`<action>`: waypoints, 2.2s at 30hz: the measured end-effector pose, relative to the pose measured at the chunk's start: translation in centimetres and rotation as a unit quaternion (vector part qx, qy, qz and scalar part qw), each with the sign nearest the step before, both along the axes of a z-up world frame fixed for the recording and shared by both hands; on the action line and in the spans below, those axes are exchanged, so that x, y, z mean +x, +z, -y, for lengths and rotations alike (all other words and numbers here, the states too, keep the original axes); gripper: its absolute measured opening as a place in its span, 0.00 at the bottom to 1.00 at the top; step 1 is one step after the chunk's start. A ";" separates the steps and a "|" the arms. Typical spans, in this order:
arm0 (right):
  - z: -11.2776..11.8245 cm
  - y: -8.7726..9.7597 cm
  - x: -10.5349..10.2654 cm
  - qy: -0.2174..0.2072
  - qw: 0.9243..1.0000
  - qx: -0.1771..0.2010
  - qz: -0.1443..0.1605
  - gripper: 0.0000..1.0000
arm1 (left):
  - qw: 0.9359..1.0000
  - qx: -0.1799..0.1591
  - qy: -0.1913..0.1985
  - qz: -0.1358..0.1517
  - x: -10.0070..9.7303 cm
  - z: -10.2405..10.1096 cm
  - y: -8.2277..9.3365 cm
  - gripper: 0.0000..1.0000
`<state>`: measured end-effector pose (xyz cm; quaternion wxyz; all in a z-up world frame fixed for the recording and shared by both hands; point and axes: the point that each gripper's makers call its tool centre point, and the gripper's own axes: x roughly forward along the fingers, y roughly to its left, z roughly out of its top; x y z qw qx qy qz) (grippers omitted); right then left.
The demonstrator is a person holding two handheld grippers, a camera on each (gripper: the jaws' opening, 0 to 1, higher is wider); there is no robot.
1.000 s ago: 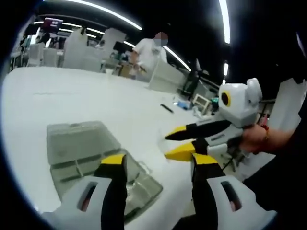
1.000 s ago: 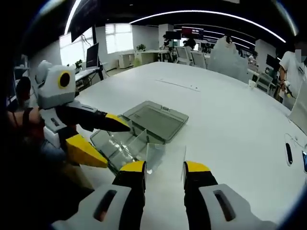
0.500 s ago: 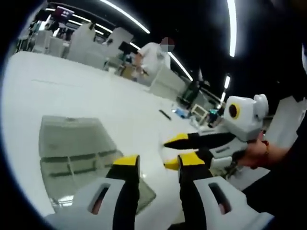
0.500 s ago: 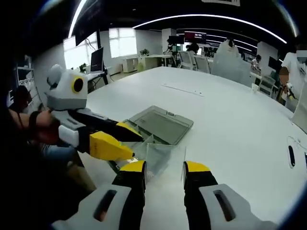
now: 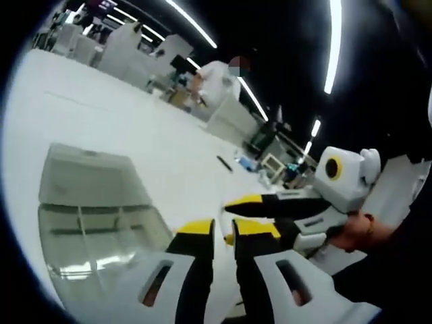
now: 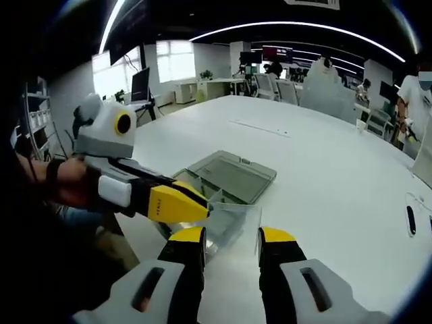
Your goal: Insert the divider into the dual guide fixture by aligning both edges with the guide slots and pushing it downward to the bottom, including one-sided entry, uneven engagement, binding, and posture correction.
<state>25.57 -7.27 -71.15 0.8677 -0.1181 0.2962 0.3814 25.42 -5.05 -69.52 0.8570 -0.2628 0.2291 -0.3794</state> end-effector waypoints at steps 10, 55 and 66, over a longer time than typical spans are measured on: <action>-0.3 0.4 -0.3 -0.003 1.000 0.003 0.006 0.26 | 1.000 -0.014 -0.002 -0.010 0.0 0.3 0.2 0.01; -1.1 1.1 -1.3 0.206 0.971 -0.100 0.064 0.17 | 0.960 0.221 -0.087 0.146 -2.8 -0.6 -0.8 0.00; -1.3 0.1 -2.9 0.263 0.957 -0.110 0.048 0.09 | 0.934 0.252 -0.139 0.212 -3.8 1.0 -0.2 0.00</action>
